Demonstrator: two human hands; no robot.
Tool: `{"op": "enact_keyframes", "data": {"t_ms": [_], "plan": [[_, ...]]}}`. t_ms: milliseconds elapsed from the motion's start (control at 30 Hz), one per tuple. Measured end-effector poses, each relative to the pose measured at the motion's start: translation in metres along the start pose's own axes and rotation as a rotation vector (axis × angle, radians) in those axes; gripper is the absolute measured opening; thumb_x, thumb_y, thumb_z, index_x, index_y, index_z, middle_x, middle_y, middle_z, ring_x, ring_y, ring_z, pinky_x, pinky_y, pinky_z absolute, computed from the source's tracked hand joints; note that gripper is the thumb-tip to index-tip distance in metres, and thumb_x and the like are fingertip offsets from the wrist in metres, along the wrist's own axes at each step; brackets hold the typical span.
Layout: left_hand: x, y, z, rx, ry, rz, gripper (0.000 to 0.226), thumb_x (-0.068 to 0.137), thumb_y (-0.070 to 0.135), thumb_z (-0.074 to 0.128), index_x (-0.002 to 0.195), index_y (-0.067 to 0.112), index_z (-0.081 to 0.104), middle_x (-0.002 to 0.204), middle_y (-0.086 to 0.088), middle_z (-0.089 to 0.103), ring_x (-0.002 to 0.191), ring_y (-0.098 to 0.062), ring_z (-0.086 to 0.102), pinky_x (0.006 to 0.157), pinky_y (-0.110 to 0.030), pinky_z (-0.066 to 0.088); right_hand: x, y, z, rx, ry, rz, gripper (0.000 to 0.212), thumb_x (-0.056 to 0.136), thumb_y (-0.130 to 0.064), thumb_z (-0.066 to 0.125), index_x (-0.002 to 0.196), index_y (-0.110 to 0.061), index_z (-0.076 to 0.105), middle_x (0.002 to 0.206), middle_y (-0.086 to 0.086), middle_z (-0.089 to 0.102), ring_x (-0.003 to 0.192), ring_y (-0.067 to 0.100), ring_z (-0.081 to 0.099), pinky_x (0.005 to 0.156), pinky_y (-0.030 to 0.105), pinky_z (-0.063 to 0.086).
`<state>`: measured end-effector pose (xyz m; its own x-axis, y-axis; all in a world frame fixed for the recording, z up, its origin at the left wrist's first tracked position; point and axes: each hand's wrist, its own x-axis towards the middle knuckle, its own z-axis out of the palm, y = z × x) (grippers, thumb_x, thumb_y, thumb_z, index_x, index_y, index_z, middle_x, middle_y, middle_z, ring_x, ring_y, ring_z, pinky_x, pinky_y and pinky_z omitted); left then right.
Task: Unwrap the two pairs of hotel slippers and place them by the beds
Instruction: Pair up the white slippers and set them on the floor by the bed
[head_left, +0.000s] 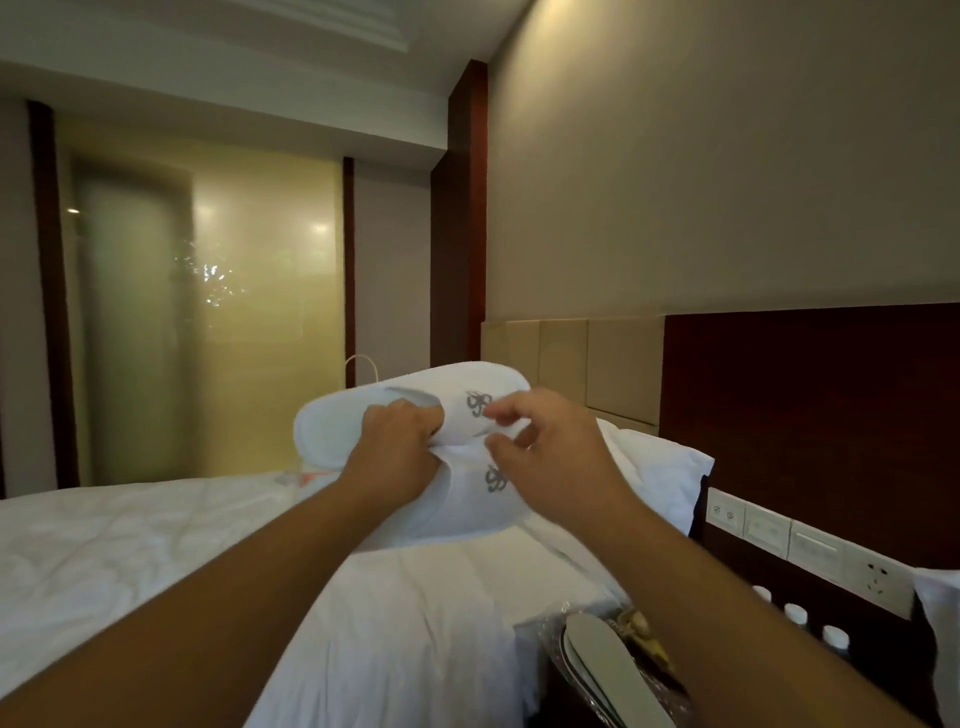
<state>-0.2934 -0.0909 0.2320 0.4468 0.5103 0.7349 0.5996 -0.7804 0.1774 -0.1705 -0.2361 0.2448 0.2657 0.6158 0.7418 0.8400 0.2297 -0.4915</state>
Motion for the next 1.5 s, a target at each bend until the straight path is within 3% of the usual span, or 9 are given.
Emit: {"op": "enact_keyframes", "data": {"t_ms": [267, 467, 667, 767, 933, 1067, 1300, 1433, 1500], "plan": [[0.002, -0.013, -0.024, 0.172, -0.122, 0.151, 0.015, 0.086, 0.023, 0.062, 0.094, 0.031, 0.072, 0.084, 0.004, 0.060, 0.087, -0.018, 0.051, 0.088, -0.036, 0.042, 0.018, -0.001, 0.015, -0.155, -0.358, -0.339, 0.029, 0.082, -0.024, 0.072, 0.109, -0.029, 0.064, 0.119, -0.008, 0.051, 0.093, 0.013, 0.055, 0.084, 0.030, 0.056], [-0.009, -0.022, -0.039, 0.332, -0.340, 0.295, 0.014, 0.088, 0.030, 0.056, 0.074, 0.032, 0.055, 0.074, 0.010, 0.052, 0.079, -0.011, 0.042, 0.079, -0.028, 0.029, 0.013, 0.004, 0.053, -0.265, -0.549, -0.452, 0.044, 0.075, -0.045, 0.068, 0.113, -0.045, 0.047, 0.121, -0.012, 0.037, 0.092, 0.017, 0.056, 0.079, 0.031, 0.058], [-0.025, -0.050, -0.055, 0.352, -0.551, 0.235, 0.012, 0.084, 0.023, 0.059, 0.080, 0.031, 0.067, 0.076, 0.010, 0.058, 0.083, -0.016, 0.049, 0.077, -0.028, 0.033, 0.006, -0.004, 0.081, -0.277, -0.684, -0.532, 0.061, 0.072, -0.051, 0.071, 0.123, -0.052, 0.038, 0.125, -0.005, 0.033, 0.090, 0.017, 0.051, 0.068, 0.025, 0.049], [-0.037, -0.067, -0.056, 0.434, -0.643, 0.268, 0.012, 0.084, 0.021, 0.058, 0.088, 0.023, 0.069, 0.089, 0.001, 0.069, 0.092, -0.021, 0.052, 0.080, -0.033, 0.040, 0.002, -0.009, 0.093, -0.264, -0.791, -0.555, 0.064, 0.075, -0.044, 0.071, 0.128, -0.052, 0.036, 0.115, -0.005, 0.032, 0.087, 0.017, 0.049, 0.061, 0.023, 0.040], [-0.062, -0.094, -0.046, 0.432, -0.680, 0.294, 0.013, 0.087, 0.024, 0.056, 0.091, 0.022, 0.068, 0.095, 0.004, 0.068, 0.093, -0.013, 0.048, 0.082, -0.027, 0.040, -0.006, -0.010, 0.121, -0.226, -0.943, -0.547, 0.060, 0.077, -0.027, 0.069, 0.122, -0.050, 0.035, 0.122, -0.001, 0.033, 0.087, 0.025, 0.056, 0.076, 0.042, 0.056], [-0.088, -0.126, -0.040, 0.355, -0.639, 0.216, 0.007, 0.084, 0.020, 0.060, 0.084, 0.016, 0.067, 0.092, 0.005, 0.056, 0.080, -0.004, 0.036, 0.072, -0.024, 0.039, -0.012, -0.008, 0.162, -0.127, -1.082, -0.502, 0.066, 0.081, -0.023, 0.069, 0.127, -0.051, 0.031, 0.111, -0.003, 0.044, 0.087, 0.018, 0.053, 0.067, 0.027, 0.045], [-0.146, -0.205, -0.022, 0.306, -0.856, 0.183, 0.008, 0.077, 0.007, 0.064, 0.069, 0.007, 0.063, 0.072, 0.004, 0.045, 0.065, -0.018, 0.048, 0.056, -0.033, 0.041, -0.052, -0.021, 0.256, -0.103, -1.245, -0.509, 0.076, 0.083, -0.023, 0.071, 0.141, -0.046, 0.026, 0.095, -0.008, 0.047, 0.069, 0.005, 0.044, 0.057, 0.022, 0.035], [-0.179, -0.251, 0.003, 0.308, -0.977, 0.142, 0.007, 0.078, 0.011, 0.066, 0.083, 0.007, 0.067, 0.087, -0.008, 0.065, 0.077, -0.026, 0.060, 0.064, -0.035, 0.045, -0.080, -0.025, 0.313, -0.164, -1.298, -0.497, 0.069, 0.085, -0.029, 0.068, 0.140, -0.044, 0.029, 0.130, 0.004, 0.051, 0.094, 0.021, 0.054, 0.069, 0.030, 0.042], [-0.198, -0.272, 0.019, 0.278, -1.000, 0.091, 0.012, 0.079, 0.017, 0.067, 0.089, 0.010, 0.069, 0.091, -0.007, 0.068, 0.081, -0.023, 0.061, 0.069, -0.033, 0.047, -0.093, -0.019, 0.345, -0.238, -1.281, -0.508, 0.061, 0.086, -0.030, 0.067, 0.137, -0.042, 0.035, 0.132, 0.003, 0.052, 0.104, 0.025, 0.056, 0.072, 0.034, 0.042]]}}
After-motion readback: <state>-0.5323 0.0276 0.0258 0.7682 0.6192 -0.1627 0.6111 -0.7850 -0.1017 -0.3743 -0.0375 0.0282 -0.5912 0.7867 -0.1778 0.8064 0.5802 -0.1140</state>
